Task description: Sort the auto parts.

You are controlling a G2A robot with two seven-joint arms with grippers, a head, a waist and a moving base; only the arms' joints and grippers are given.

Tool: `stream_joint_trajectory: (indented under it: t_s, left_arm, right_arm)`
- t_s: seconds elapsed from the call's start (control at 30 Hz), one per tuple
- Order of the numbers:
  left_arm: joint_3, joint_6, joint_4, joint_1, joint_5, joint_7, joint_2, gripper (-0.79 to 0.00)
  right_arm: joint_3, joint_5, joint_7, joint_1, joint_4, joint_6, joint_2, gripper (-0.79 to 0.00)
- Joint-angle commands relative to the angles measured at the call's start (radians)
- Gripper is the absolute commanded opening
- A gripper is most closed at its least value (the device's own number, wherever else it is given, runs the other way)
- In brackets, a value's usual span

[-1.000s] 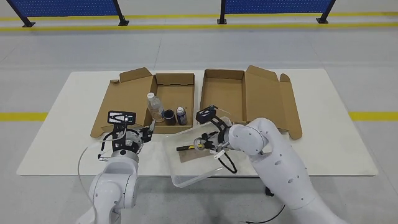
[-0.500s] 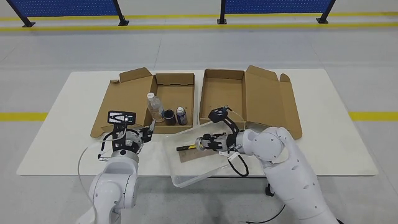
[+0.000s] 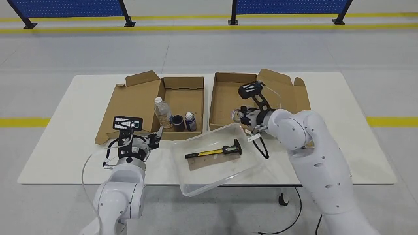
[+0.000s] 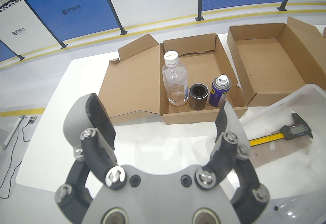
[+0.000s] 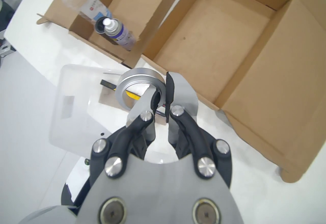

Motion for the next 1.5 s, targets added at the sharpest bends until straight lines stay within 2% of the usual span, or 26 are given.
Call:
stream_joint_trajectory:
  t_s: [0.0,0.27,0.67,1.33,1.4,1.47]
  left_arm:
    - [0.0,0.0,0.0,0.0,0.0,0.0,0.0,0.0]
    - [0.0,0.0,0.0,0.0,0.0,0.0,0.0,0.0]
    - [0.0,0.0,0.0,0.0,0.0,0.0,0.0,0.0]
    - [0.0,0.0,0.0,0.0,0.0,0.0,0.0,0.0]
    - [0.0,0.0,0.0,0.0,0.0,0.0,0.0,0.0]
    - [0.0,0.0,0.0,0.0,0.0,0.0,0.0,0.0]
  right_arm:
    - [0.011,-0.02,0.002,0.021,0.038,0.005,0.003,-0.785]
    - [0.012,-0.074,-0.011,0.104,0.219,0.024,0.004,-0.785]
    - [-0.058,-0.054,-0.036,0.234,0.497,0.005,-0.017,-0.785]
    - [-0.169,-0.013,-0.046,0.366,0.745,-0.061,-0.059,-0.785]
    - [-0.179,-0.009,-0.048,0.37,0.756,-0.063,-0.064,-0.763]
    - [-0.188,-0.007,-0.049,0.375,0.768,-0.069,-0.067,-0.705]
